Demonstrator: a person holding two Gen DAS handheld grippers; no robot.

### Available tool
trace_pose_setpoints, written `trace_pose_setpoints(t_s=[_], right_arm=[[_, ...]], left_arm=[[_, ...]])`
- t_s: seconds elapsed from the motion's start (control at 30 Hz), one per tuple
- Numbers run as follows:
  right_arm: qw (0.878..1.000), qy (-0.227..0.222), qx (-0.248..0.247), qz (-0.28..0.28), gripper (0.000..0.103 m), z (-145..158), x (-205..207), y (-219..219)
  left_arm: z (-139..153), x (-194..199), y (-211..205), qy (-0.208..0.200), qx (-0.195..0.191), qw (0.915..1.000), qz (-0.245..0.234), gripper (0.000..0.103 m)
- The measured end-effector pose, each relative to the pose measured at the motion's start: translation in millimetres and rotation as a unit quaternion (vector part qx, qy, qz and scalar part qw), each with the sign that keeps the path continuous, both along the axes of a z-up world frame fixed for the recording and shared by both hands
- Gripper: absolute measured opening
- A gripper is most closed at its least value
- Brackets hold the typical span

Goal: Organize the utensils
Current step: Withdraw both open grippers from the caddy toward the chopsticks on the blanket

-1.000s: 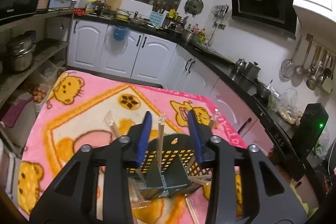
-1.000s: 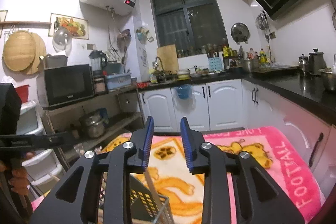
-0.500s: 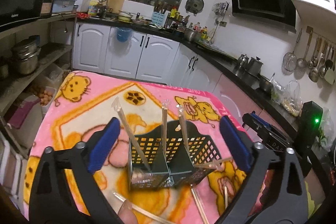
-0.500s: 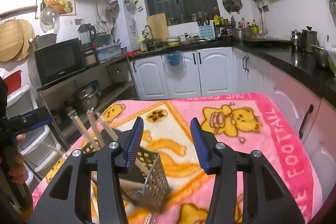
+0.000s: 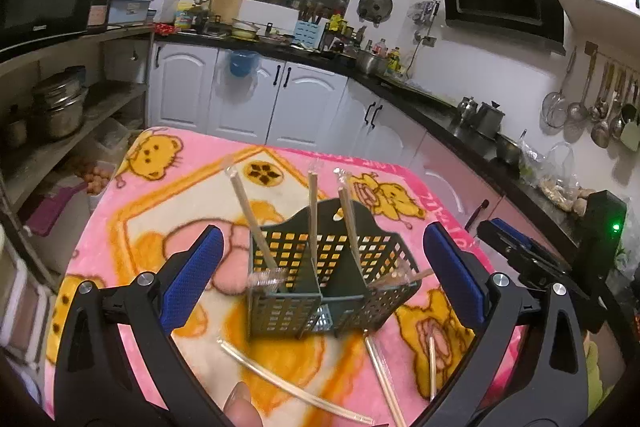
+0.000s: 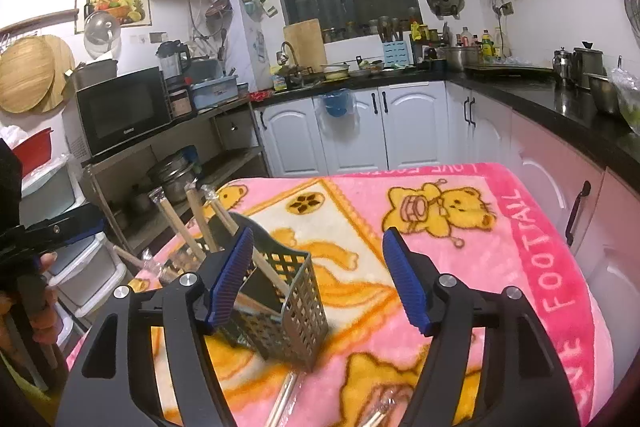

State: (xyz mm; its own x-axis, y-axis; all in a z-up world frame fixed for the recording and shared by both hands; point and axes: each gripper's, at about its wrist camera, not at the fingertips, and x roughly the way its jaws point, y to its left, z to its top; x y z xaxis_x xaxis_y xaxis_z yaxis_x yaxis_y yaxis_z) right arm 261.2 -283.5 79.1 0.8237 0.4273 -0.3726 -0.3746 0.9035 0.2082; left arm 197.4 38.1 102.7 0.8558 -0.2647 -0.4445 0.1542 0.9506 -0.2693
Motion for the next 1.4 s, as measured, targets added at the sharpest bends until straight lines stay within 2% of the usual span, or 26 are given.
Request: trace_pose_setpoints(t_s=[0.2,0.7,1.4], right_arm=[[1.0,0.012,-0.007,0.008,0.071,-6.9,-10.8,-1.8],[1.0,0.016,-0.02,0.015,0.071,-13.3,-34.5,-4.7],[0.999,0.033,-0.03,0.026,0.071,-25.9,-59.8,2.3]], left_arm=[[-4.5,-10.7,-1.2,0.001,0.002,1.0,0.004,0.092],[-22.4,-32.3,-3.8,0.01,0.0,0.9999,0.007,0.092],[-49.1,-57.2,4.9,0.042,-0.001,0.9989,0.018,0.092]])
